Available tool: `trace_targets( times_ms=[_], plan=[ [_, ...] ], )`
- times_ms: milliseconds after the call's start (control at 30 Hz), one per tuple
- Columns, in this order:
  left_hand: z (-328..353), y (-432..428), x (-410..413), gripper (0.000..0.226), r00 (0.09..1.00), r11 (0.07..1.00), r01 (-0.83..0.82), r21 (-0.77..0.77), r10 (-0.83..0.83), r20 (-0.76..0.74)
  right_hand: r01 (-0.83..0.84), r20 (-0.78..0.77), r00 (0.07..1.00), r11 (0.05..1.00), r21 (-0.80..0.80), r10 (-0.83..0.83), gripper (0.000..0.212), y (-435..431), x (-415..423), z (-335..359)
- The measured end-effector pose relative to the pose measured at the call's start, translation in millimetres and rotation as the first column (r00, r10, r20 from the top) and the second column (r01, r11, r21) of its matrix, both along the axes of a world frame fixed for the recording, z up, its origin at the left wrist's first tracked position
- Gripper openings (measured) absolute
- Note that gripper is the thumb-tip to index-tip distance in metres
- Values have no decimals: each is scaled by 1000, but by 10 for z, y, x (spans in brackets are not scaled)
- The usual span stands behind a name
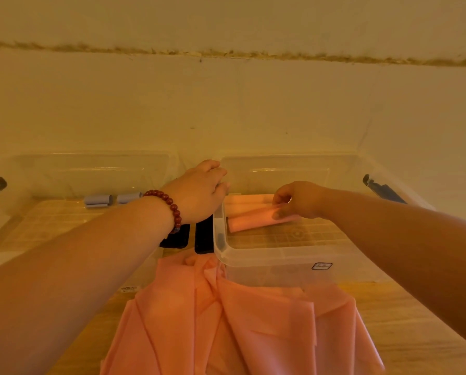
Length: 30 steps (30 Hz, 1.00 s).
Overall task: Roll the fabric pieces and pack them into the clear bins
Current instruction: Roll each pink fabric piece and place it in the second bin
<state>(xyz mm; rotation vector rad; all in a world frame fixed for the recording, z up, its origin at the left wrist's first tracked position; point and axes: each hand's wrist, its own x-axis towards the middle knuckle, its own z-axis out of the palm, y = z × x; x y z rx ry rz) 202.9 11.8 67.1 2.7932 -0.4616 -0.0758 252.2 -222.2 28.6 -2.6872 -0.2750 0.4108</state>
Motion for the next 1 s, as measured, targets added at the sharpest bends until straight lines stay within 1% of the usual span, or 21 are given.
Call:
trace_targets(
  times_ms=[100,300,433,733,800,933,1000],
  plan=[
    [2,0,-1,49,1000,1000,1,-8,-1,-1,-12,7,1000,1000,-20,12,21,-5,8,-9],
    [-4,7,7,50,1000,1000,4,-23,-5,-2,-71,28,997,991,-110,74,13,10,28,0],
    [-8,2,6,49,1000,1000,4,-23,-4,0,-78,56,994,978,-196,91,22,32,6,12],
    [-17,-5,4,49,1000,1000,-4,-22,4,12,-101,37,993,983,-150,108,18,45,-30,39],
    [-20,-12,3,49,1000,1000,-5,-22,5,15,-117,12,993,979,-170,121,23,51,-35,44],
    [-26,-2,6,49,1000,1000,-8,-26,8,19,-164,10,985,940,-299,175,38,78,-30,40],
    [-27,-1,4,49,1000,1000,-5,-26,6,22,-162,29,983,931,-328,182,38,80,-18,34]
  ],
)
